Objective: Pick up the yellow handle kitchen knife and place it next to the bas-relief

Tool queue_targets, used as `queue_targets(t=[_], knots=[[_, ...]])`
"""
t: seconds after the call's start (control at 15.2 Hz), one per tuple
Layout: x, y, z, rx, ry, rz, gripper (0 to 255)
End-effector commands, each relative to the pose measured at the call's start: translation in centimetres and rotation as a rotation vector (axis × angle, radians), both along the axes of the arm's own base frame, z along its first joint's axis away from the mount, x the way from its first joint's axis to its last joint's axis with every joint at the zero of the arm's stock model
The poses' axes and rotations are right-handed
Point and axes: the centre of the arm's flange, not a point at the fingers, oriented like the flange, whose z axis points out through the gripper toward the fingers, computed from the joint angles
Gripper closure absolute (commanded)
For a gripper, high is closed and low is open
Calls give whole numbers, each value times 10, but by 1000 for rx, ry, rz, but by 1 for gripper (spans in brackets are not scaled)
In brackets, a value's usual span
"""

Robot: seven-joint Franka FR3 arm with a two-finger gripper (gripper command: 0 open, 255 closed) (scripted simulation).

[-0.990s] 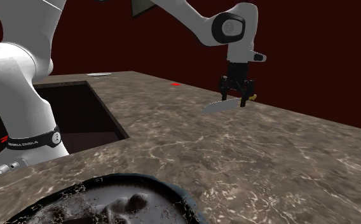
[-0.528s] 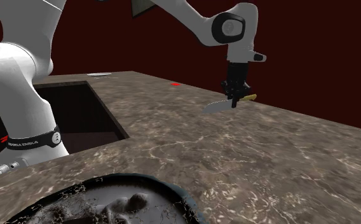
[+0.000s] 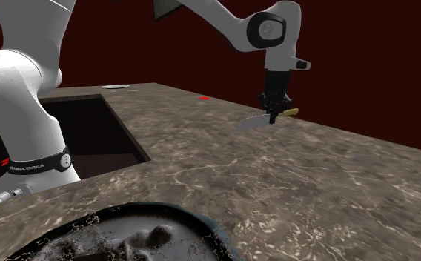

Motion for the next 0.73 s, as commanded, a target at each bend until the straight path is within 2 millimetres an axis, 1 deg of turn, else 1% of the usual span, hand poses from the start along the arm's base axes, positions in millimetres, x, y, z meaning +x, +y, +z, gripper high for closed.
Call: queue_targets(t=[0.0, 0.66], knots=[[1, 0, 10, 0, 0, 0, 255], [1, 0, 63, 0, 0, 0, 255]])
